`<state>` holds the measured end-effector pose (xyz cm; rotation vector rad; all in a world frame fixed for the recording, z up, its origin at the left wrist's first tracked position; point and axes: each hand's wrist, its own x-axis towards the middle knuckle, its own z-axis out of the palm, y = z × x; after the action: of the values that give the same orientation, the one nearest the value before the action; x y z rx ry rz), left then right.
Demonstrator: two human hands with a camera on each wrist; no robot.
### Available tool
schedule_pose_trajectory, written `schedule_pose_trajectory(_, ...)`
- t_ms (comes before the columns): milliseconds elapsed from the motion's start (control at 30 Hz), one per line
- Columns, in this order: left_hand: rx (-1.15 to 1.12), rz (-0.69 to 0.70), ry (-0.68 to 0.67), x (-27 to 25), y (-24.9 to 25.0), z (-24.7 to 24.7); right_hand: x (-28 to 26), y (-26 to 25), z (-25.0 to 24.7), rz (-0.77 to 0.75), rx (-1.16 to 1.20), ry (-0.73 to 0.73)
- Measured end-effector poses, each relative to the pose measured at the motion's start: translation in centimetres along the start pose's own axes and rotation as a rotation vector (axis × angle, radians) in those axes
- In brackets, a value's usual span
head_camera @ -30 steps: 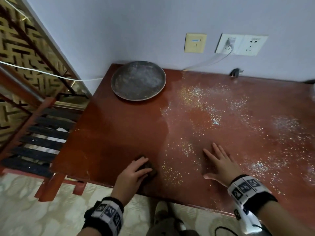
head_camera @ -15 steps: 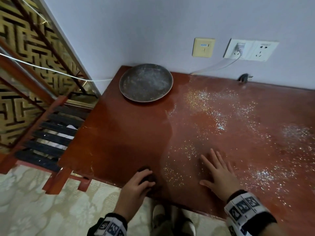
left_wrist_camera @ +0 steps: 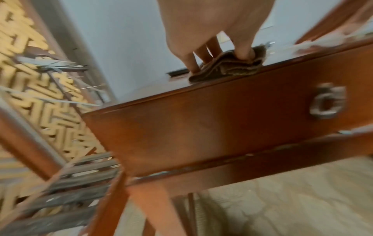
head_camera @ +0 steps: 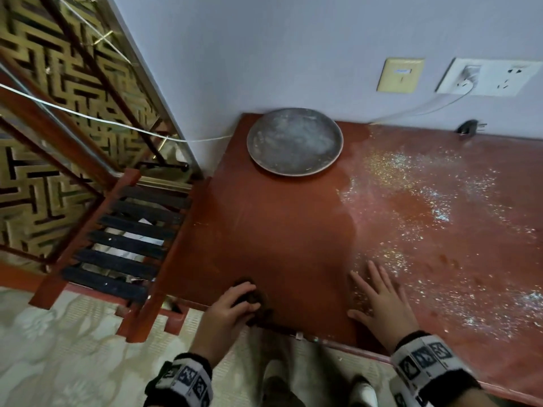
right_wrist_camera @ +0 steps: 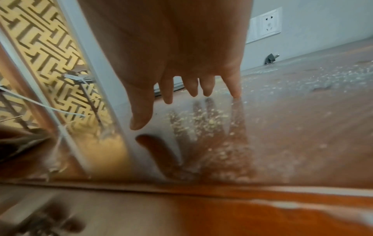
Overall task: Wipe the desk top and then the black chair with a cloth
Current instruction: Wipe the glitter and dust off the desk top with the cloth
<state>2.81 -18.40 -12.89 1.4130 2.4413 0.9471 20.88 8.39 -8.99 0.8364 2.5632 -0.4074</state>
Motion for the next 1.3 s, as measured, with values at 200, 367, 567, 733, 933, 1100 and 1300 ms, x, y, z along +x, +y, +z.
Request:
schedule_pose_trajectory(200, 0.079, -0.316, 0.11, 2.8, -9.5, -7.0, 0.6, -0.3, 0.7, 0.059, 0.031, 0.022)
schedule_pose_trajectory(367, -0.064, -0.039, -0.012, 1.1, -6.5, -4.0, 0.6, -0.3, 0.6, 0.076, 0.057, -0.017)
schedule_pose_trajectory(567, -0.042, -0.038, -0.094, 6.3, -9.5, -6.0, 0.7, -0.5, 0.6, 0.101, 0.117, -0.001)
schedule_pose_trajectory(733, -0.076, -0.452, -0.068, 14.5, -12.4, -8.7, 0.9, -0.4, 1.0, 0.104, 0.154, 0.016)
schedule_pose_trajectory(933, -0.19, -0.079, -0.158, 9.2, -7.5, -4.1, 0.8, -0.4, 0.9, 0.087, 0.187, 0.031)
schedule_pose_trajectory(1100, -0.242, 0.141, -0.294, 3.6, -0.6, 1.4, 0.5, 1.2, -0.8, 0.056, 0.435, 0.153)
schedule_pose_trajectory(1300, -0.21, 0.293, -0.41, 6.6, 6.2, 6.3, -1.0, 6.5, -1.8, 0.103, 0.449, 0.258)
